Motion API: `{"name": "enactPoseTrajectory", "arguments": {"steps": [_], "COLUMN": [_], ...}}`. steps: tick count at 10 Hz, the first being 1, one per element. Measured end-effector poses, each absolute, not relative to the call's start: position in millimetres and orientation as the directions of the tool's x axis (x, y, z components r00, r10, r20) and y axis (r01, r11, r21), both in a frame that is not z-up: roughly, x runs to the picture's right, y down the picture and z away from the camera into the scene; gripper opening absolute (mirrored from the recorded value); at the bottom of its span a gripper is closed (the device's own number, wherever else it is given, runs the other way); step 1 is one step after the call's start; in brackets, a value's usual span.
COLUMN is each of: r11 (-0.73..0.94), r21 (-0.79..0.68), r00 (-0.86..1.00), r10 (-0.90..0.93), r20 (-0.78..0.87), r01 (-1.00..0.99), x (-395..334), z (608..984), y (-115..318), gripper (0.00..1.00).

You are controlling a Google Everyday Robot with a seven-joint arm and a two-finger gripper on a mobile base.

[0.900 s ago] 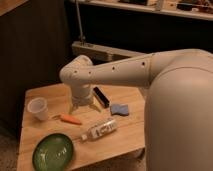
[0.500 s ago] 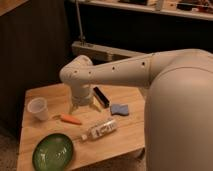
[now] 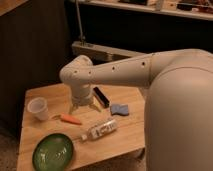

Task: Place the ceramic cup in the ceramic bowl

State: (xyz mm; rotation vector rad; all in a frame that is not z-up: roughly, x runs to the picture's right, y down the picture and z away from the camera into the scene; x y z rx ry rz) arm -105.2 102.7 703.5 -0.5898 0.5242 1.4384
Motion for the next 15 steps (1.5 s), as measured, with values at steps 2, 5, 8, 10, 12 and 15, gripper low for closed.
{"name": "enactPoseTrajectory", "arguments": {"steps": [2, 5, 8, 10, 12, 15], "r11": [0.039, 0.039, 0.039, 0.037, 0.02, 0.021], "r21": [-0.059, -0.059, -0.059, -0.059, -0.114, -0.207], "r00": [0.069, 0.069, 0.069, 0.067, 0.087, 0.137], "r10": [0.752, 0.752, 0.752, 0.752, 0.775, 0.812], "r20": [-0.656, -0.656, -0.656, -0.656, -0.626, -0.567], "r01": [-0.997, -0.997, -0.997, -0.998, -0.993, -0.978], "x": [-105, -105, -105, -105, -108, -131], "z": [703, 703, 703, 703, 701, 681], "y": [103, 103, 103, 102, 88, 48], "gripper": [0.8, 0.8, 0.8, 0.8, 0.8, 0.8]}}
